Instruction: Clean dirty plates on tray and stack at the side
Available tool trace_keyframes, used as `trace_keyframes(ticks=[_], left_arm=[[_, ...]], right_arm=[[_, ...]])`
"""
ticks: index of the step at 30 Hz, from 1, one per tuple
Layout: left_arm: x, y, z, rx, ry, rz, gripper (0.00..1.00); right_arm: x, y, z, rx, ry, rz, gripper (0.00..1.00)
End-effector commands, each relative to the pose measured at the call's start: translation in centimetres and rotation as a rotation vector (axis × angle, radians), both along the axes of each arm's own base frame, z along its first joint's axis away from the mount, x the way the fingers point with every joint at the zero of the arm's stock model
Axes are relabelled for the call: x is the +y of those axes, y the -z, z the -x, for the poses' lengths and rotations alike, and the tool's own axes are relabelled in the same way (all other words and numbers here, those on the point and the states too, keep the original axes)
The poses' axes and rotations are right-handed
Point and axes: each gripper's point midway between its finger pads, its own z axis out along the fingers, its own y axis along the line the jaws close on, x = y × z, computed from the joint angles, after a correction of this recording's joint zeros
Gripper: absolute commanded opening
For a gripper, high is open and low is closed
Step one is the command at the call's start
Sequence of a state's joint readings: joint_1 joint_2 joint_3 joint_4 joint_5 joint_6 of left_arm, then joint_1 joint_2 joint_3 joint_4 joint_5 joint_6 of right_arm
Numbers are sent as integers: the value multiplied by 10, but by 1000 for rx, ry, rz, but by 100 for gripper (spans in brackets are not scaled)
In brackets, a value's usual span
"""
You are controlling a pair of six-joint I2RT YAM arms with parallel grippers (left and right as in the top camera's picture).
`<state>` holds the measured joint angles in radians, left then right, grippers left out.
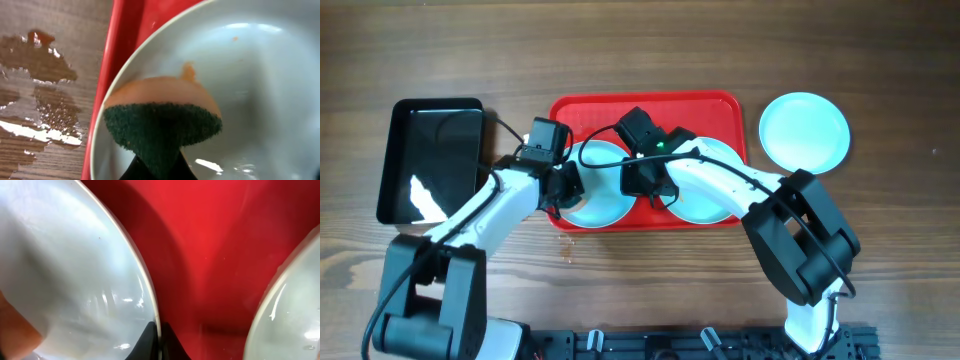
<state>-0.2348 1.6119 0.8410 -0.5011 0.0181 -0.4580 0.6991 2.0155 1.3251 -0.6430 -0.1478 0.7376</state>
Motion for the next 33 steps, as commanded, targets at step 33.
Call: trace_keyframes(ticks=[33], left_arm=[[11,55,13,224,-232,136,4]], right_arm=[[3,-6,-2,-32,-12,11,4]])
